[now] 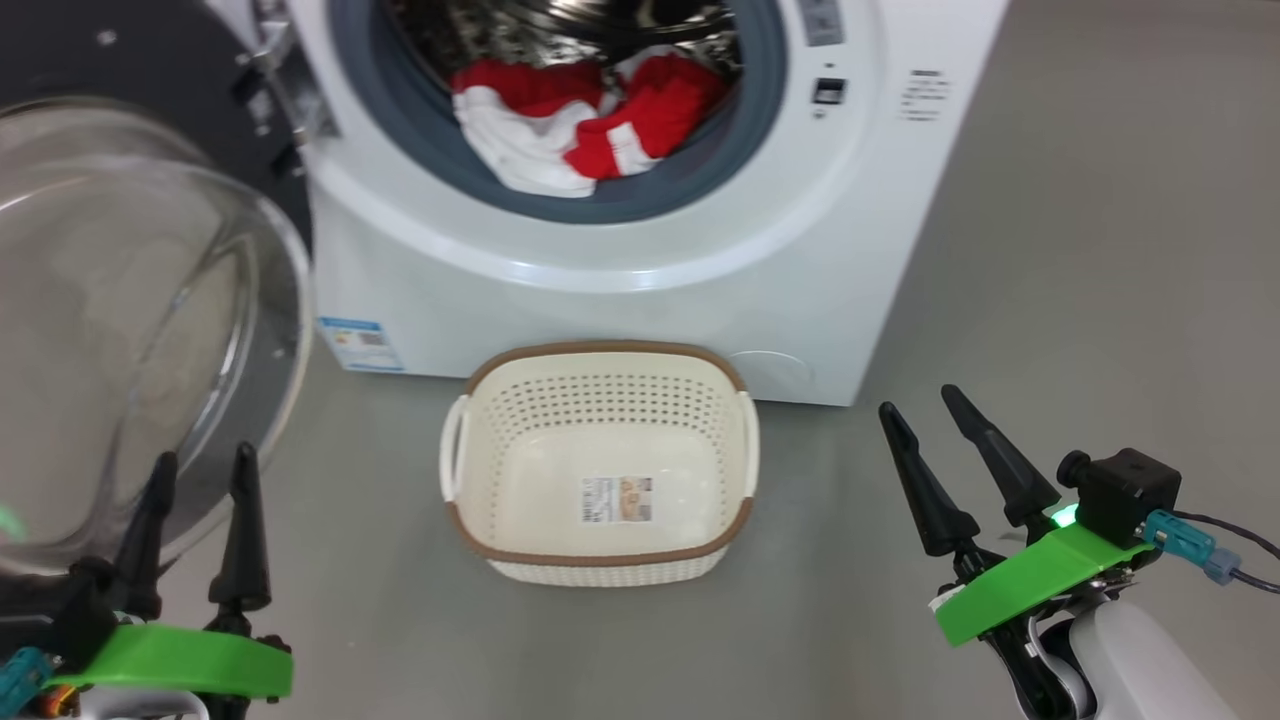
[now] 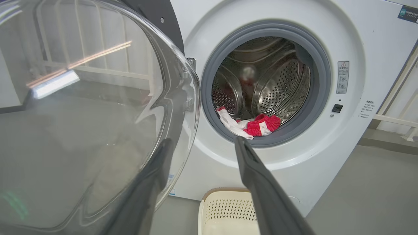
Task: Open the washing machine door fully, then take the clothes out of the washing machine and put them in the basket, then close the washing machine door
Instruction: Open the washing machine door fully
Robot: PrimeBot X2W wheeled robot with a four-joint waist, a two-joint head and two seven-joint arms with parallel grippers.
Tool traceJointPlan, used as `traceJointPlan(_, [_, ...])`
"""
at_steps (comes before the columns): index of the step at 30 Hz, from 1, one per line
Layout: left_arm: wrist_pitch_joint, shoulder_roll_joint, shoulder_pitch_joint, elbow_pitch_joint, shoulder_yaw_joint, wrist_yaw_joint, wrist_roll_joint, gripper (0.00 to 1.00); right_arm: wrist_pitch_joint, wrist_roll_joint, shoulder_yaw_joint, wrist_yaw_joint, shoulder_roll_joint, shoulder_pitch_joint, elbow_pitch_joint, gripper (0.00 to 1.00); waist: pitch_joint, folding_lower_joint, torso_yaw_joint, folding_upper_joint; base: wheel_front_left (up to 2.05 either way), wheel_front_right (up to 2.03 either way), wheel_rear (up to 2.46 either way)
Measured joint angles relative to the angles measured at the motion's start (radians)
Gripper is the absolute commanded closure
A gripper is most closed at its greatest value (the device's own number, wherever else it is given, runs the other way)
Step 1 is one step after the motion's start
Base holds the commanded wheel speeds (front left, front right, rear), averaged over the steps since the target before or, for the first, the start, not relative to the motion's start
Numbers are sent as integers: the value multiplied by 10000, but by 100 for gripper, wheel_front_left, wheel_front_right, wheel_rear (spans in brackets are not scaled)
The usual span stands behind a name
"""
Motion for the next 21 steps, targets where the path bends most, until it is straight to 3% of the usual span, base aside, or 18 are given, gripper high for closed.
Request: traceJointPlan(21, [-31, -437, 621, -119, 174, 73, 180, 0, 0, -291, -67, 0, -127, 18, -29, 0, -243, 0, -2012, 0, 0, 0, 0])
